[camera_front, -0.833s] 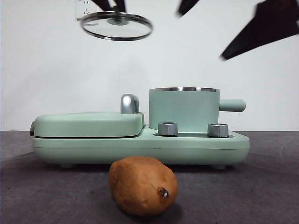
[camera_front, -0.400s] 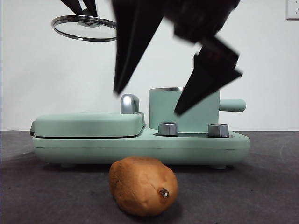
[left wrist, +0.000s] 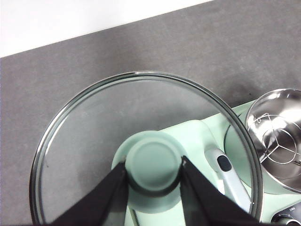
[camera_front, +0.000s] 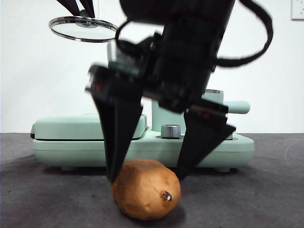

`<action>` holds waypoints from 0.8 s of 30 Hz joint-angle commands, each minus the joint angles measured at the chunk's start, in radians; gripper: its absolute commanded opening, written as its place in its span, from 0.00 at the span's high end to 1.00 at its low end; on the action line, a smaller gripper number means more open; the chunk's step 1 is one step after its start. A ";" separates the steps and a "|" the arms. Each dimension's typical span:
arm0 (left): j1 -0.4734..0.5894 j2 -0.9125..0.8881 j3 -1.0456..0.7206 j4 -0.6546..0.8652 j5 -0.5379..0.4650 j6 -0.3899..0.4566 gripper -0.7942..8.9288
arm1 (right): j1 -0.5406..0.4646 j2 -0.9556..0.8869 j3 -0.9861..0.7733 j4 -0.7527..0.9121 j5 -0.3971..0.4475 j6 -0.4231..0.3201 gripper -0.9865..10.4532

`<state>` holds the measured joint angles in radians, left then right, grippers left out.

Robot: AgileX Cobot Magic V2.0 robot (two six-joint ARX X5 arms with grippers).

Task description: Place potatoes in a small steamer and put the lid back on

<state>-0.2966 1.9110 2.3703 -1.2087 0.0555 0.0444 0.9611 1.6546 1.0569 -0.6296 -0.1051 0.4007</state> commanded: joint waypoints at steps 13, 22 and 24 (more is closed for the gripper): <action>-0.003 -0.007 0.041 0.024 0.004 0.015 0.90 | 0.013 0.069 0.051 -0.003 -0.027 -0.047 0.79; -0.003 -0.007 0.041 0.023 0.004 0.016 0.90 | -0.038 0.069 0.367 -0.307 -0.008 -0.150 0.79; -0.003 -0.007 0.041 0.023 0.004 0.016 0.90 | -0.058 0.069 0.461 -0.366 0.053 -0.177 0.79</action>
<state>-0.2966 1.9110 2.3703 -1.2083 0.0555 0.0456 0.9024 1.7119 1.4643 -0.9848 -0.0792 0.2668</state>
